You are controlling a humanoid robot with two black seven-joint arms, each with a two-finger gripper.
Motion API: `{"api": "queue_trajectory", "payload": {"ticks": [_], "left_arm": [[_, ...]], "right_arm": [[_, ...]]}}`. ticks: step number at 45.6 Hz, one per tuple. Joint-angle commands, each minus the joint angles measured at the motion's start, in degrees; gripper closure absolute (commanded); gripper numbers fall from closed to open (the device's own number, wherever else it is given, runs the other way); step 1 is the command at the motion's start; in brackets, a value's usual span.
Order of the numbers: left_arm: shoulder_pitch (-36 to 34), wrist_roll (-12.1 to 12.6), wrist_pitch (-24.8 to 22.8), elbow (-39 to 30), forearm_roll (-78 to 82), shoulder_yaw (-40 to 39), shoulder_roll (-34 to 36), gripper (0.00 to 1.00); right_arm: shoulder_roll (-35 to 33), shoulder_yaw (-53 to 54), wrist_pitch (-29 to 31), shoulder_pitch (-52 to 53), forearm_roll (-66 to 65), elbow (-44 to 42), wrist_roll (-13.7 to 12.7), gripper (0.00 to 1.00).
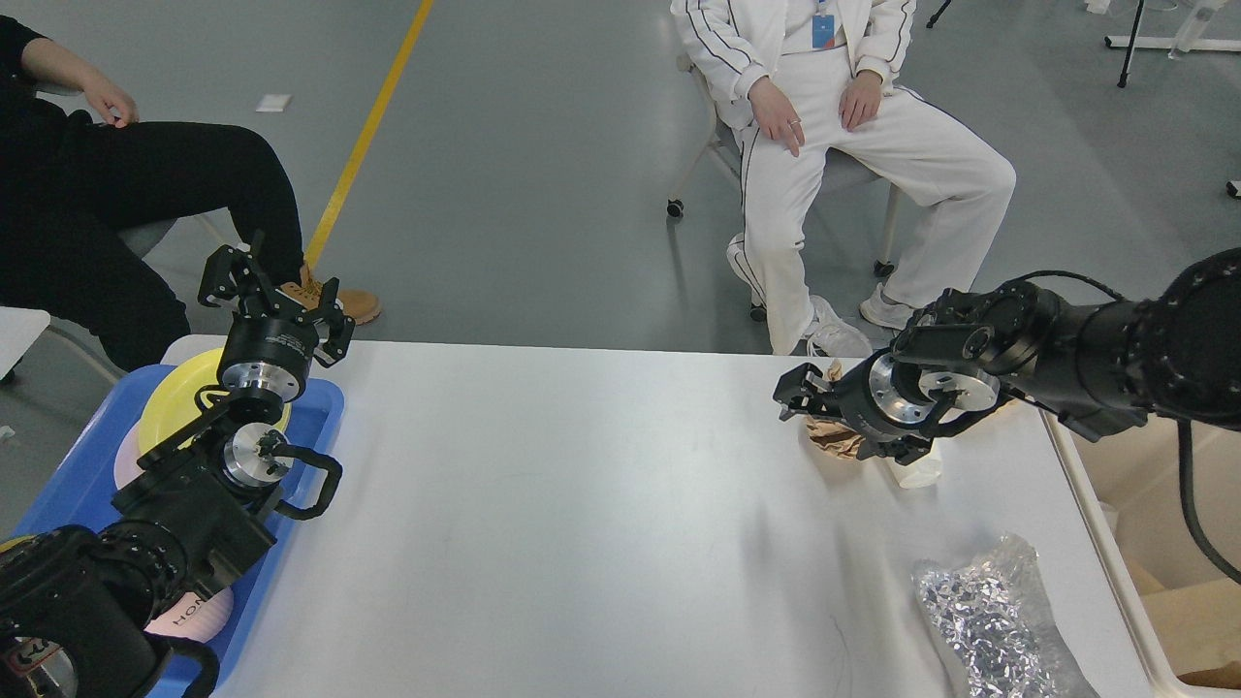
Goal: Tidy desktop
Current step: 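Move the right gripper over the crumpled brown paper, then lower the right gripper and grasp the crumpled foil wrapper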
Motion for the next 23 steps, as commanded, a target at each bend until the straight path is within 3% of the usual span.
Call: {"api": "queue_trajectory", "payload": {"ticks": [1, 7, 23], "left_arm": [[0.0, 0.0, 0.0, 0.0, 0.0, 0.0, 0.0, 0.04], [0.0, 0.0, 0.0, 0.0, 0.0, 0.0, 0.0, 0.04], [0.0, 0.0, 0.0, 0.0, -0.1, 0.0, 0.0, 0.04]], "right_arm": [[1.8, -0.9, 0.5, -2.9, -2.8, -0.1, -0.1, 0.0], [1.4, -3.5, 2.3, -2.9, -6.5, 1.2, -0.8, 0.0], [-2.9, -4.8, 18.7, -2.3, -7.3, 2.1, -2.0, 0.0]]}}
